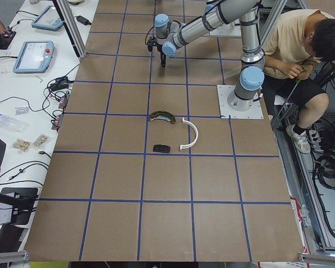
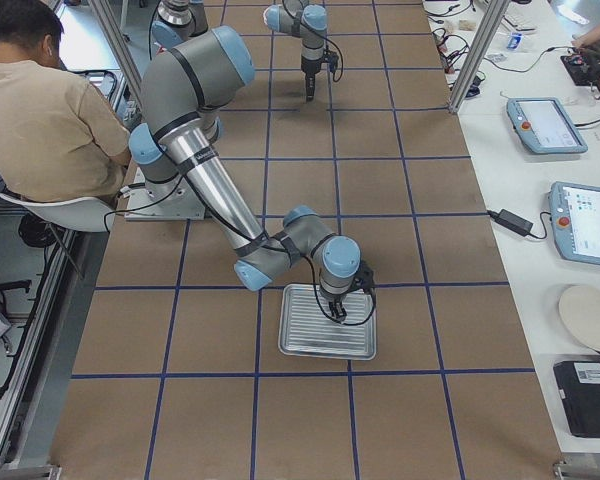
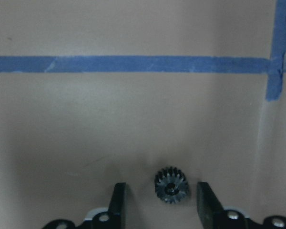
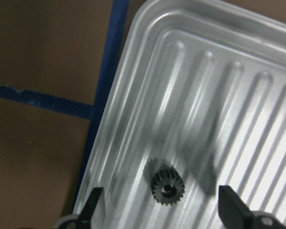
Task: Place bearing gear from tray to pile
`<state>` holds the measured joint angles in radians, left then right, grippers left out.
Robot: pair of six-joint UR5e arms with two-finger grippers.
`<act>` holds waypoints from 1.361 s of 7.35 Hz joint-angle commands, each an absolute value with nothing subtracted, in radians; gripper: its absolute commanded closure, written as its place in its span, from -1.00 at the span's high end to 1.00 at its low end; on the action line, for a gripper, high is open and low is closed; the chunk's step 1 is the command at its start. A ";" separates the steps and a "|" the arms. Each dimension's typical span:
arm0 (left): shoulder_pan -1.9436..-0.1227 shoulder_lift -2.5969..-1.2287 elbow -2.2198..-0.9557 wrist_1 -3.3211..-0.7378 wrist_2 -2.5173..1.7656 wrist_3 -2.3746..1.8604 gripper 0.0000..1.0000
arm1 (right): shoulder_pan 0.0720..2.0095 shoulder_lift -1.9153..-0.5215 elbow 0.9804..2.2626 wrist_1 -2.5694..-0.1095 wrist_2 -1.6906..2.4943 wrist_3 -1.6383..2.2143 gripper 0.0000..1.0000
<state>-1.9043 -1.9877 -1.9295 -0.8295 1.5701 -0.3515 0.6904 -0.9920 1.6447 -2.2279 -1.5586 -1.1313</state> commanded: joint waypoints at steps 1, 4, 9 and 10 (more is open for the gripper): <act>-1.904 -1.980 -1.928 -0.828 1.577 -0.351 -0.68 | 0.690 -0.996 1.634 -2.227 -1.560 -1.132 0.56; -1.898 -1.958 -1.922 -0.831 1.578 -0.330 -0.74 | 0.690 -0.991 1.637 -2.229 -1.548 -1.143 0.47; -1.498 -1.654 -1.821 -1.388 1.656 0.107 -0.83 | 0.690 -0.988 1.644 -2.232 -1.548 -1.167 -0.44; -1.365 -1.625 -1.825 -1.397 1.734 0.261 -0.84 | 0.690 -0.992 1.644 -2.233 -1.548 -1.175 -0.66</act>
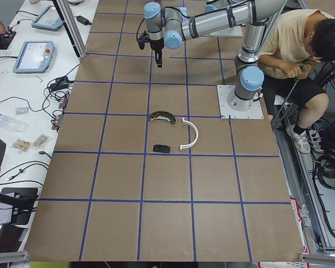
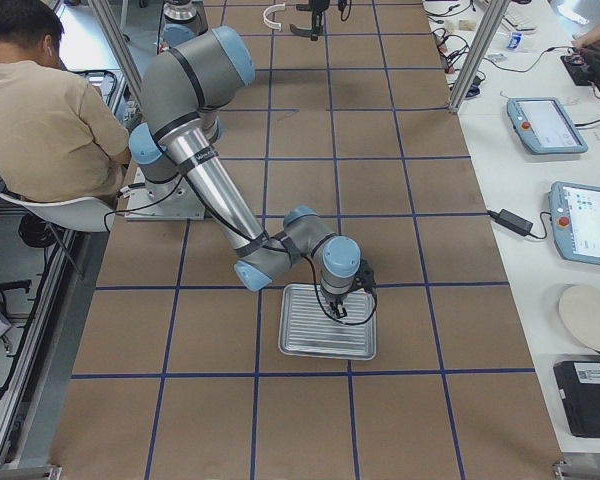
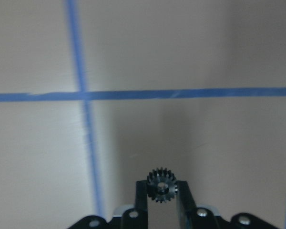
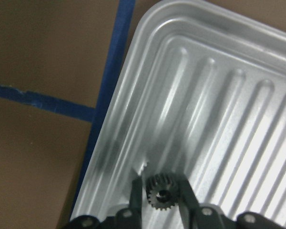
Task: Place bearing gear from tray to pile
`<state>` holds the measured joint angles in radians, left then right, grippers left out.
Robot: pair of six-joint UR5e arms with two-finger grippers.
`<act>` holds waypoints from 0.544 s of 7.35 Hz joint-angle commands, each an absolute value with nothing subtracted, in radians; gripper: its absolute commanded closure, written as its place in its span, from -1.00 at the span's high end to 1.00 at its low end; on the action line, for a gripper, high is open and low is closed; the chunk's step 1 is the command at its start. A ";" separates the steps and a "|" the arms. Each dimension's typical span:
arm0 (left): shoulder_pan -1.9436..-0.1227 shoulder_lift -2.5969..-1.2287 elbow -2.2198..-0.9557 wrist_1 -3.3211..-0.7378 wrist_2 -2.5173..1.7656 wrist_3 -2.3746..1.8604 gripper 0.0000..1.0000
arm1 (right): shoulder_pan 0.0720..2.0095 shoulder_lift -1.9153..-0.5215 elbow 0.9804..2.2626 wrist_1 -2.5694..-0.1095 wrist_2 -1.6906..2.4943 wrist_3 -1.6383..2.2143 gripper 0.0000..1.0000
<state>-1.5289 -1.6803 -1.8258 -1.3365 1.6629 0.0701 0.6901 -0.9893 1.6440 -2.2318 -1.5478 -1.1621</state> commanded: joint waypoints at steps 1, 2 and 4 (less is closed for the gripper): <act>-1.232 -1.623 -1.828 -1.396 1.785 0.411 -0.91 | 0.701 -1.008 1.635 -2.237 -1.561 -1.164 -0.87; -1.089 -1.656 -1.838 -1.376 1.786 0.577 -0.92 | 0.706 -1.047 1.643 -2.224 -1.560 -1.158 -1.00; -0.945 -1.725 -1.979 -1.076 1.770 0.768 -0.98 | 0.802 -1.223 1.679 -2.098 -1.549 -1.085 -1.00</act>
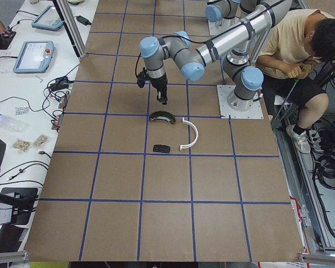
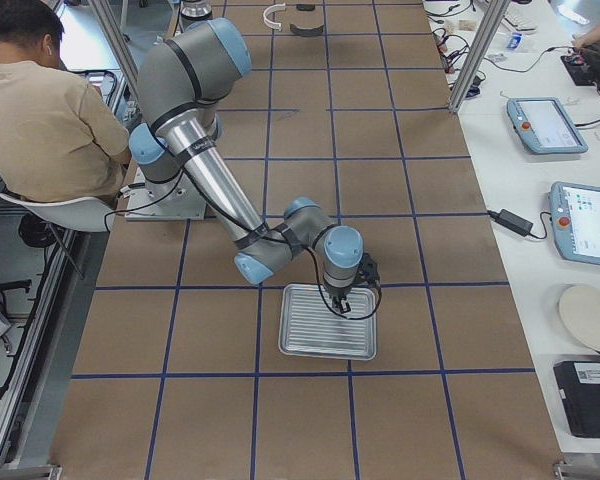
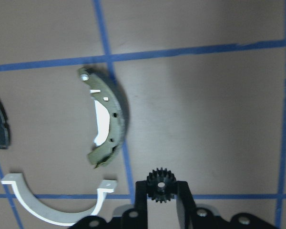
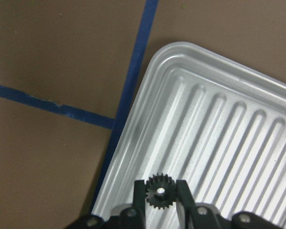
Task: Place bearing gear from tray to pile
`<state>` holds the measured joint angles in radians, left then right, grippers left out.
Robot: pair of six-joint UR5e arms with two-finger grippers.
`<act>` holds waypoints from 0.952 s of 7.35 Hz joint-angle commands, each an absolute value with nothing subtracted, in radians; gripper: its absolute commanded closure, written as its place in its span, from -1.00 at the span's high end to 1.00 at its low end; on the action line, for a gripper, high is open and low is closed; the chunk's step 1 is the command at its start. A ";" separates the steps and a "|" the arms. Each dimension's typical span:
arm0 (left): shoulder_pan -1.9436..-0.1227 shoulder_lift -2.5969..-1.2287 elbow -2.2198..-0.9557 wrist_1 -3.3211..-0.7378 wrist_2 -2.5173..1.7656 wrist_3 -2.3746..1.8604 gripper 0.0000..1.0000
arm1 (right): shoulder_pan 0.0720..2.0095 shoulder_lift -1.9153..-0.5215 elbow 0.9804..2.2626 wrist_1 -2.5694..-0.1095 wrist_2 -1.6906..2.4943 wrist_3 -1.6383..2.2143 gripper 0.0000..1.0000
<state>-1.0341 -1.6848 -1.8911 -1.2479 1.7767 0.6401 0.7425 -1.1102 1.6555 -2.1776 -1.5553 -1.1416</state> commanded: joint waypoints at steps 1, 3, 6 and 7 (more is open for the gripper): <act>-0.918 -1.742 -2.067 -0.930 1.757 0.776 -0.98 | 0.887 -1.311 1.756 -2.088 -1.546 -0.963 -1.00; -0.910 -1.749 -2.098 -0.913 1.652 0.782 -0.98 | 1.151 -1.419 1.898 -2.089 -1.546 -0.596 -1.00; -0.910 -1.747 -2.088 -0.914 1.655 0.801 1.00 | 1.649 -1.407 1.911 -2.095 -1.543 0.059 -1.00; -0.910 -1.743 -2.085 -0.914 1.657 0.799 1.00 | 1.769 -1.357 1.907 -2.111 -1.545 0.242 -1.00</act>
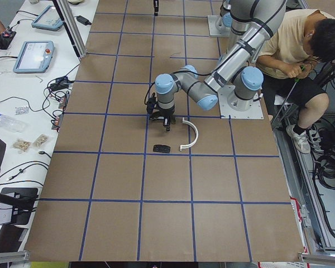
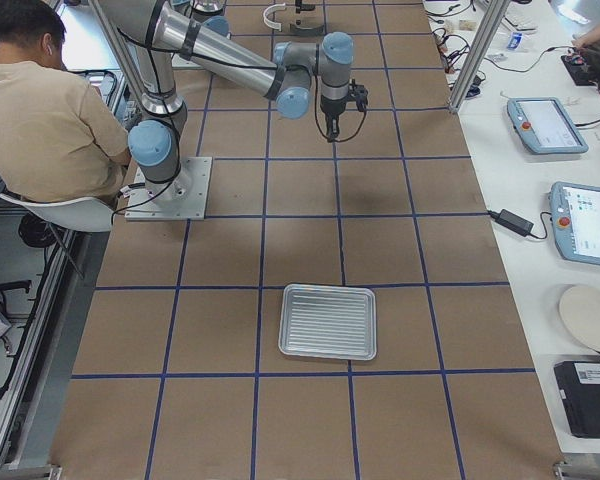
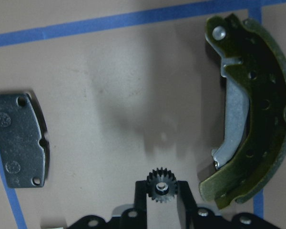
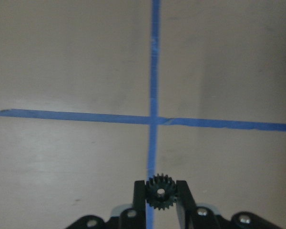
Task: Place bearing gear from tray to pile
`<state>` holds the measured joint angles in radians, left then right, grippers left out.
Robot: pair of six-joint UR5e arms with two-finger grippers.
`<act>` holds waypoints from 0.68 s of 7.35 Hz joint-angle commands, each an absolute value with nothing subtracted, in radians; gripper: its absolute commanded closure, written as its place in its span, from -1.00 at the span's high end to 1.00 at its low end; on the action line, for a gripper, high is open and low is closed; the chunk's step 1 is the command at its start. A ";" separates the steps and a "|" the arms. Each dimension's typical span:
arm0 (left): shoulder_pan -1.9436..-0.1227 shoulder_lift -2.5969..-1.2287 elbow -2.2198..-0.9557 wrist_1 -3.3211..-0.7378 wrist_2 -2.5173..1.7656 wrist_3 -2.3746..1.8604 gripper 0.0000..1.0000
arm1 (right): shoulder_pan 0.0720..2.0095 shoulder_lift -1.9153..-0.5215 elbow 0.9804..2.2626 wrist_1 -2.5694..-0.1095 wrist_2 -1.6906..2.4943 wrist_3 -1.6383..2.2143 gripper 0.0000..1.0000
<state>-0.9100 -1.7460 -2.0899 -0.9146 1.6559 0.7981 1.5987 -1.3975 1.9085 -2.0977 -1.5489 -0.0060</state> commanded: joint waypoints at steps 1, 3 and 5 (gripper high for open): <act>-0.910 -1.743 -2.076 -0.920 1.661 0.787 1.00 | 1.873 -1.304 1.902 -2.172 -1.543 0.388 -1.00; -0.946 -1.727 -1.978 -1.057 1.680 0.725 1.00 | 2.033 -1.179 1.876 -2.325 -1.536 0.558 -1.00; -1.123 -1.688 -1.869 -1.261 1.680 0.453 1.00 | 2.107 -1.091 1.804 -2.332 -1.502 0.621 -0.60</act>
